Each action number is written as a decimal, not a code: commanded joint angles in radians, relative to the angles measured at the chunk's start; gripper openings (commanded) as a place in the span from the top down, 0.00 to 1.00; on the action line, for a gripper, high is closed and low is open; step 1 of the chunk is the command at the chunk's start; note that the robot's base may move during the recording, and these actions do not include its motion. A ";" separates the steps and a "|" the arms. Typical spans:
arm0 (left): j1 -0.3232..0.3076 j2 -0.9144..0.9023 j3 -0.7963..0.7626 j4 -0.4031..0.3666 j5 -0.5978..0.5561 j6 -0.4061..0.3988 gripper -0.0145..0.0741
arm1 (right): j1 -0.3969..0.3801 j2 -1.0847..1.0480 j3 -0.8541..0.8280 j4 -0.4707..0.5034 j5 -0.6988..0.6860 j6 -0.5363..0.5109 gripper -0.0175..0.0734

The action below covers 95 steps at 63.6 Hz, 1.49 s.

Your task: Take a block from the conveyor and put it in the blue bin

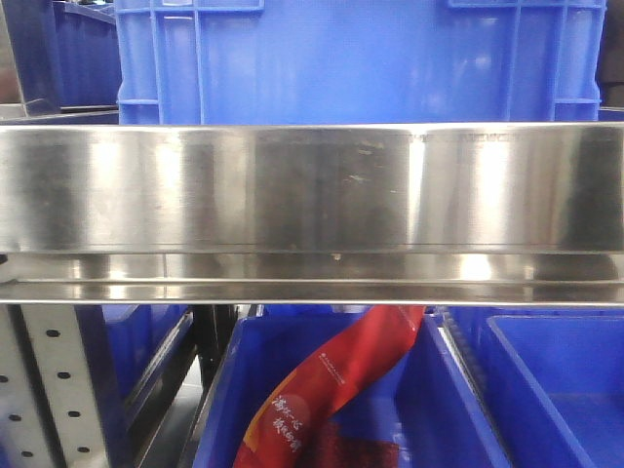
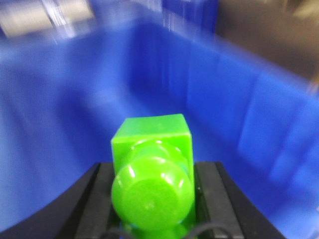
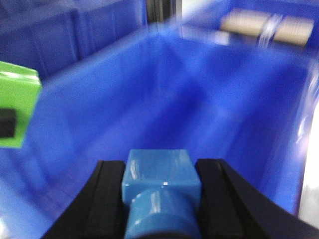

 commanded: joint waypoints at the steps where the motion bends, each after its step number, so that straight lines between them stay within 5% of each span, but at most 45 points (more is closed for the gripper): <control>1: -0.007 0.037 -0.010 -0.030 -0.035 0.000 0.96 | 0.002 0.045 -0.008 0.000 -0.028 -0.009 0.99; 8: -0.007 0.062 -0.010 -0.035 -0.067 0.000 0.94 | 0.002 0.084 -0.008 0.000 -0.044 -0.009 0.99; 16: -0.007 0.064 -0.010 -0.042 -0.099 0.000 0.78 | 0.002 0.098 -0.008 0.000 -0.044 -0.009 0.91; 20: -0.007 0.064 -0.010 -0.044 -0.100 0.000 0.64 | 0.002 0.098 -0.008 0.000 -0.044 -0.009 0.80; 30: -0.007 0.064 -0.010 -0.051 -0.098 0.000 0.32 | 0.002 0.099 -0.008 0.000 -0.044 -0.009 0.31; 37: -0.007 0.064 -0.010 -0.063 -0.092 0.000 0.22 | 0.002 0.099 -0.008 0.000 -0.042 -0.009 0.20; 44: -0.007 0.043 -0.010 -0.068 -0.076 0.000 0.25 | 0.002 0.076 -0.008 0.000 -0.030 -0.009 0.27; 51: -0.007 0.001 -0.010 -0.068 -0.040 0.000 0.32 | 0.002 0.029 -0.008 0.000 -0.011 -0.009 0.49; 59: -0.005 -0.067 -0.010 -0.066 0.030 0.000 0.55 | 0.002 -0.049 -0.006 0.000 0.013 -0.009 0.83; 65: -0.005 -0.124 -0.002 -0.041 0.076 0.000 0.75 | 0.002 -0.109 0.005 0.000 0.021 -0.009 0.99; 73: -0.005 -0.223 0.075 -0.013 0.087 0.000 0.96 | 0.002 -0.215 0.094 -0.011 -0.036 -0.009 0.97; 95: -0.005 -0.630 0.603 0.024 -0.121 -0.066 0.96 | 0.002 -0.645 0.649 -0.065 -0.265 -0.009 0.98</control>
